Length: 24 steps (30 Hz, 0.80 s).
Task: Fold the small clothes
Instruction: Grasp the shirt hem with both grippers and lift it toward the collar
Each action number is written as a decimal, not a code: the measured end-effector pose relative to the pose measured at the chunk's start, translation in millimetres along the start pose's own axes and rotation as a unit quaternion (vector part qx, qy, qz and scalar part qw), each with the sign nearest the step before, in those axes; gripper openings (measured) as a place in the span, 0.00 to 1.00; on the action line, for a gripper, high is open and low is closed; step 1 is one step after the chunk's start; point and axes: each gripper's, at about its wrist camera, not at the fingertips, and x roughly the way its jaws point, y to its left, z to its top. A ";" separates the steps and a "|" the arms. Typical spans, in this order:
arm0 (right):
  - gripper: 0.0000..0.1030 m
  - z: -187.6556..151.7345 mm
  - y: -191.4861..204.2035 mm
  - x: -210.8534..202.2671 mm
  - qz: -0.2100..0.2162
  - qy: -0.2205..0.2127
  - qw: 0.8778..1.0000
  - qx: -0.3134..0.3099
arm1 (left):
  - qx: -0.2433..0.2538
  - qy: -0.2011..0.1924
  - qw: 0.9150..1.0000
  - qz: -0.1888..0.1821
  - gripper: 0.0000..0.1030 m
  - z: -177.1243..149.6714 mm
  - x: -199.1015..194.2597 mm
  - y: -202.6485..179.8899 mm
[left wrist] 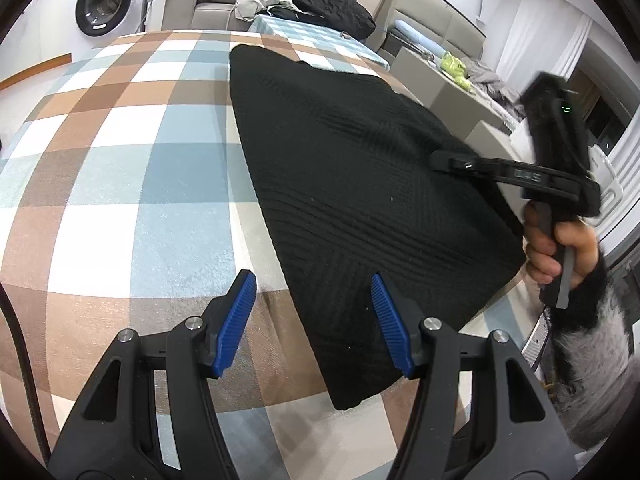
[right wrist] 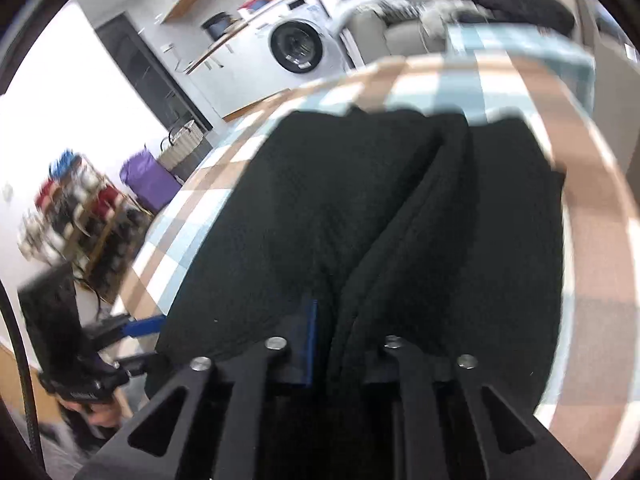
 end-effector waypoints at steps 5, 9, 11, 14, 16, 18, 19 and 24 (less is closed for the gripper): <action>0.11 11.5 28.9 -61.2 -0.042 -0.061 0.996 -0.052 | -0.001 -0.018 1.000 -0.007 0.57 6.9 -14.7 0.2; 0.12 -5.0 -6.7 -46.6 -0.089 -0.018 0.996 -0.017 | -0.002 -0.005 1.000 -0.007 0.57 9.1 -2.7 0.4; 0.13 -15.6 -25.7 -26.9 -0.085 0.030 0.996 0.015 | -0.008 0.007 1.000 -0.012 0.57 7.8 6.2 1.0; 0.23 -21.9 -37.5 -27.3 -0.058 0.032 0.997 0.044 | -0.015 0.014 0.999 -0.029 0.57 6.6 13.4 1.0; 0.37 -23.2 -41.8 -35.4 -0.047 0.030 0.997 0.058 | -0.020 0.014 0.999 -0.039 0.57 10.7 17.3 1.2; 0.40 -28.9 -42.6 -43.5 -0.057 0.023 0.996 0.062 | -0.028 0.014 0.998 -0.049 0.57 16.2 22.8 2.0; 0.40 -32.6 -42.1 -46.8 -0.063 0.021 0.996 0.062 | -0.031 0.013 0.998 -0.051 0.57 17.9 25.4 1.2; 0.35 -58.8 -37.9 -51.9 -0.064 0.009 0.995 0.073 | -0.045 0.005 0.998 -0.042 0.17 32.7 46.3 -4.4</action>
